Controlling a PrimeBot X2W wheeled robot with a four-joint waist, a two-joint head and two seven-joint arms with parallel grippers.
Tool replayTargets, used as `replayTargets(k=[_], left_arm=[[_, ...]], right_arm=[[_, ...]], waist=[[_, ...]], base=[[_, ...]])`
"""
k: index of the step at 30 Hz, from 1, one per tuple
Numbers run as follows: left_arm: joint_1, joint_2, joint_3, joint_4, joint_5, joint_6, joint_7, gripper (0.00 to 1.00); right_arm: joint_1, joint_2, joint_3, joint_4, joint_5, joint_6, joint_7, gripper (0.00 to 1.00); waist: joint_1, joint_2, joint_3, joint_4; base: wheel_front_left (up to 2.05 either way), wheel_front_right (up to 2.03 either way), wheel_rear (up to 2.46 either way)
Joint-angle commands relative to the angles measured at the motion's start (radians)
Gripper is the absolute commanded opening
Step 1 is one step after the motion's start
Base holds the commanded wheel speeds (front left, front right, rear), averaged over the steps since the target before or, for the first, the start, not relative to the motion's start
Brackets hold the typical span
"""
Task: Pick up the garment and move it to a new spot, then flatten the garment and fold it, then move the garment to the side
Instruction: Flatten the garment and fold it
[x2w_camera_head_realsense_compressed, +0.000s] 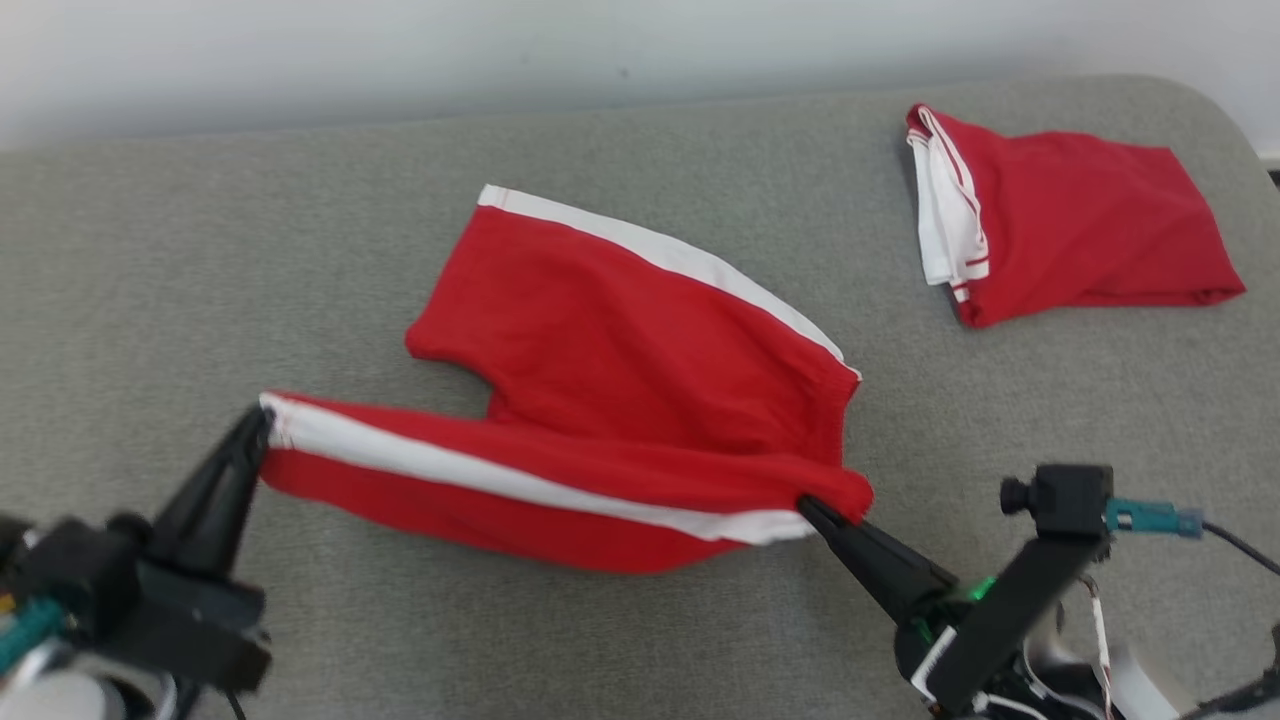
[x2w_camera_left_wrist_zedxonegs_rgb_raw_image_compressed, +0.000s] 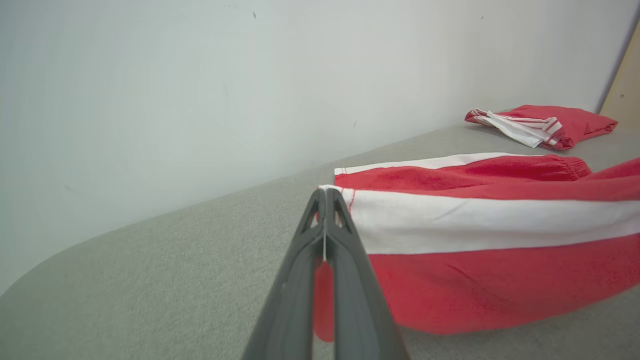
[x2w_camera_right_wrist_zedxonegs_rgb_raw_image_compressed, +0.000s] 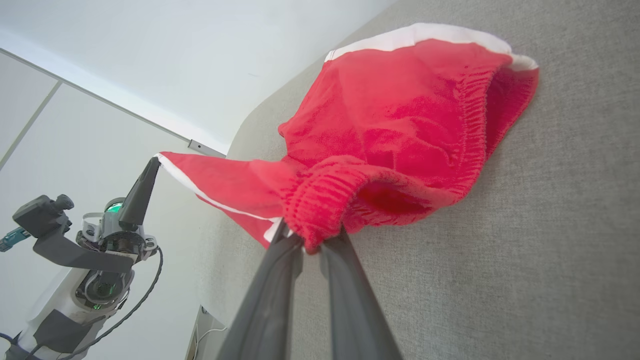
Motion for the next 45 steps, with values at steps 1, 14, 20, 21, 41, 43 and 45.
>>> replayTargets(k=[1, 14, 20, 21, 41, 43, 45], left_arm=[[-0.070, 0.028, 0.000, 0.009, 0.010, -0.025, 0.028, 0.00], [-0.484, 0.170, -0.061, 0.186, -0.045, -0.115, 0.187, 0.00], [-0.598, 0.195, -0.131, 0.263, -0.060, -0.118, 0.211, 0.00], [-0.621, 0.200, -0.148, 0.278, -0.065, -0.119, 0.216, 0.00], [-1.011, 0.262, -0.520, 0.537, -0.189, -0.119, 0.208, 0.00], [-1.027, 0.258, -0.543, 0.560, -0.203, -0.119, 0.192, 0.00], [-1.034, 0.255, -0.565, 0.582, -0.213, -0.119, 0.175, 0.00]], right_arm=[[-0.038, 0.030, -0.012, 0.008, 0.015, 0.000, 0.008, 0.00], [-0.275, 0.218, -0.027, 0.153, 0.018, 0.000, -0.001, 0.00], [-0.334, 0.269, -0.041, 0.216, 0.027, 0.000, -0.022, 0.00], [-0.347, 0.276, -0.042, 0.226, 0.030, 0.000, -0.024, 0.00], [-0.482, 0.379, -0.035, 0.341, 0.060, 0.000, -0.103, 0.00], [-0.492, 0.381, -0.035, 0.354, 0.052, 0.000, -0.111, 0.00], [-0.497, 0.384, -0.030, 0.366, 0.043, 0.000, -0.115, 0.00]], waist=[[0.0000, 0.0000, 0.053, -0.052], [0.0000, 0.0000, 0.196, -0.194], [0.0000, 0.0000, 0.227, -0.219], [0.0000, 0.0000, 0.233, -0.224], [0.0000, 0.0000, 0.314, -0.279], [0.0000, 0.0000, 0.317, -0.281], [0.0000, 0.0000, 0.318, -0.280]], base=[[0.00, 0.00, 0.00], [0.00, 0.00, 0.00], [0.00, 0.00, 0.00], [0.00, 0.00, 0.00], [0.00, 0.00, 0.00], [0.00, 0.00, 0.00], [0.00, 0.00, 0.00]])
